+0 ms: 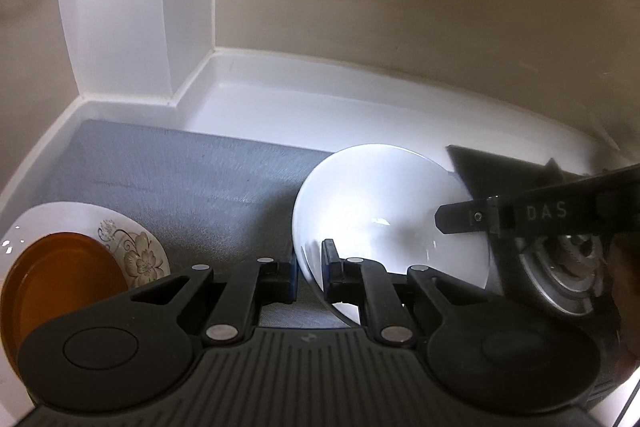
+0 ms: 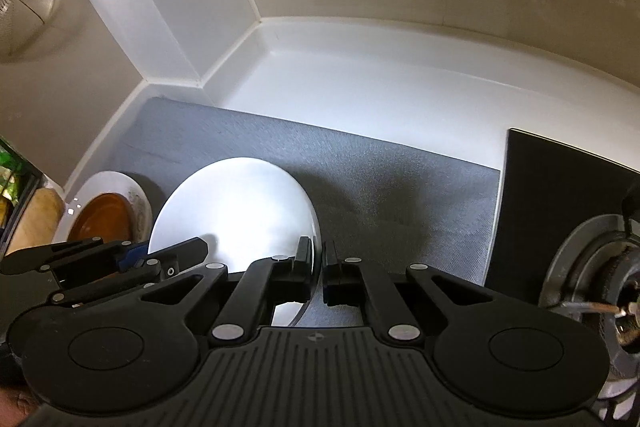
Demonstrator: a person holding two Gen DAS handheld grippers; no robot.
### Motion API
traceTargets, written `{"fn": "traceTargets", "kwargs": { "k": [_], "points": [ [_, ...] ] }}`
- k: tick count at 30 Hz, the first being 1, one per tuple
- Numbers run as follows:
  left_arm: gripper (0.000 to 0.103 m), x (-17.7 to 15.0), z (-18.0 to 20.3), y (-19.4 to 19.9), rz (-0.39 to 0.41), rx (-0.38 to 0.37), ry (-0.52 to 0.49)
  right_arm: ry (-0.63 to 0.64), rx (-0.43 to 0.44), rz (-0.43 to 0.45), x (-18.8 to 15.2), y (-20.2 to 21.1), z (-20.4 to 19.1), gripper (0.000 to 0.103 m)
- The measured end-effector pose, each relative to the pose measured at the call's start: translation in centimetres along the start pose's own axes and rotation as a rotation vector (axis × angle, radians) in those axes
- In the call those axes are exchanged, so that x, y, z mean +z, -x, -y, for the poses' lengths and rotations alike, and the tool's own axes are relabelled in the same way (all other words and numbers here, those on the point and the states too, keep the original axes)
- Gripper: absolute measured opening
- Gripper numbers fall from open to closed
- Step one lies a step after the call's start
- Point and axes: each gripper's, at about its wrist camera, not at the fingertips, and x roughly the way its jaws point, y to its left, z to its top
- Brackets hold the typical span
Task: Organize plates and bowls
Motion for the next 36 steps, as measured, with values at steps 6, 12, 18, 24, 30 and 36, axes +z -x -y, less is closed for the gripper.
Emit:
{"fn": "traceTargets", "kwargs": {
  "k": [6,12,18,24,30,36],
  "points": [
    [0.012,0.0,1.5,2.6,0.022,-0.002,-0.035,-0.012,0.005,0.029,-1.1,2.7,-0.1,0.005],
    [0.012,-0.5,2.4,4.9,0.026,-0.013,-0.052,-0.029,0.002,0.058,-2.4,4.8,-0.1,0.005],
    [0.012,-1.0,2.7,6.1,0.037,-0.023,-0.058,-0.025,0.002,0.096,-3.6,6.4,-0.4,0.005],
    [0.012,-2.0,2.8,7.7,0.037,-0.033,-0.063,-0.015,-0.003,0.109,-5.0,7.8,-0.9,0.005],
    [0.012,-3.7,2.5,8.4,0.001,-0.036,-0.071,-0.007,-0.005,0.074,-7.0,7.8,-1.6,0.005],
    [0.012,-5.2,2.3,8.2,-0.033,-0.038,-0.075,-0.019,-0.017,0.029,-8.5,7.1,-2.3,0.006]
  ]
}}
